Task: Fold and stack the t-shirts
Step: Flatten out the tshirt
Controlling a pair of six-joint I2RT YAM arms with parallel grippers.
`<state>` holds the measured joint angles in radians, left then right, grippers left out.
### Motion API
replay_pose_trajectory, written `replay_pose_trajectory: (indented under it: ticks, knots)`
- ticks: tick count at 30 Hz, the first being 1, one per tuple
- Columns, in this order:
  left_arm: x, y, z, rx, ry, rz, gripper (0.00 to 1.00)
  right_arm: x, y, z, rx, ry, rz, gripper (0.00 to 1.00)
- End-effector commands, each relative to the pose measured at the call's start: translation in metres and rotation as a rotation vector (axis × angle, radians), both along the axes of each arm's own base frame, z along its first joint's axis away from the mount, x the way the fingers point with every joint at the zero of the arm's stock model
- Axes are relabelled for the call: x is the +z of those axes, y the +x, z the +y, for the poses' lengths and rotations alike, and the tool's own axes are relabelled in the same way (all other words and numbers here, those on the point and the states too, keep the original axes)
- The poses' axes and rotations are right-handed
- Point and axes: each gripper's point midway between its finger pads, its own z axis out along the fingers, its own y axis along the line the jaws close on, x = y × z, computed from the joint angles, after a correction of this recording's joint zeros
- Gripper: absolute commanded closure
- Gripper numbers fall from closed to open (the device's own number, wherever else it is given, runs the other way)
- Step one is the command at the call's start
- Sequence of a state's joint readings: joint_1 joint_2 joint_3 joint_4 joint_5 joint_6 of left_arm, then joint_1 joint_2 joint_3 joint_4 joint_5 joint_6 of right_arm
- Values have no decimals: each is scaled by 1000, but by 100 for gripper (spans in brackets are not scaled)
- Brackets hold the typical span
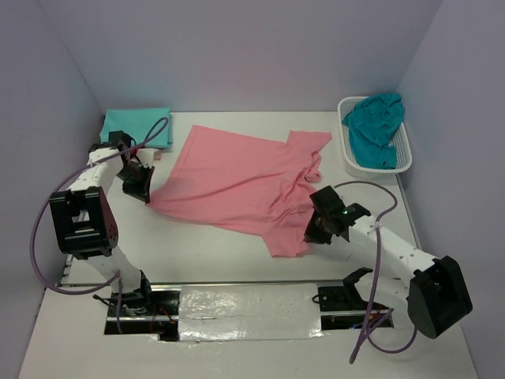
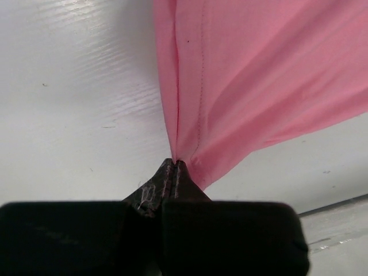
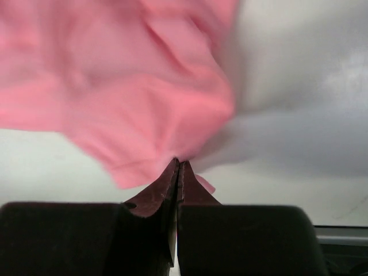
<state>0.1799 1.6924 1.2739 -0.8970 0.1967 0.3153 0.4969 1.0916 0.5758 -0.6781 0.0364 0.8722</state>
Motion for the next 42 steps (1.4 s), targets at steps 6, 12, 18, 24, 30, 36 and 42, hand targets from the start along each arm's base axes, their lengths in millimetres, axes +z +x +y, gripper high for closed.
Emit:
replay_pose_trajectory:
  ticks: [6, 12, 18, 24, 30, 36, 42]
  knots:
    - [87, 139, -4, 28, -72, -286, 100, 116, 201, -2, 81, 87, -332, 100]
    - [276, 280, 31, 199, 28, -957, 100, 335, 377, -22, 62, 142, -790, 100]
    - [403, 233, 20, 186, -15, -1317, 100, 531, 290, -84, -121, 152, -1340, 100]
    - [353, 203, -13, 49, -106, -1122, 100, 497, 244, -85, -96, 66, -1286, 100]
    - [253, 133, -12, 7, -29, -841, 100, 398, 186, -60, -39, 104, -1140, 100]
    - [192, 44, -6, -53, 87, -617, 100, 221, 113, -38, -3, 137, -784, 100]
    - [94, -56, -17, -144, 41, -190, 100, 136, 26, -2, 5, 266, -497, 100]
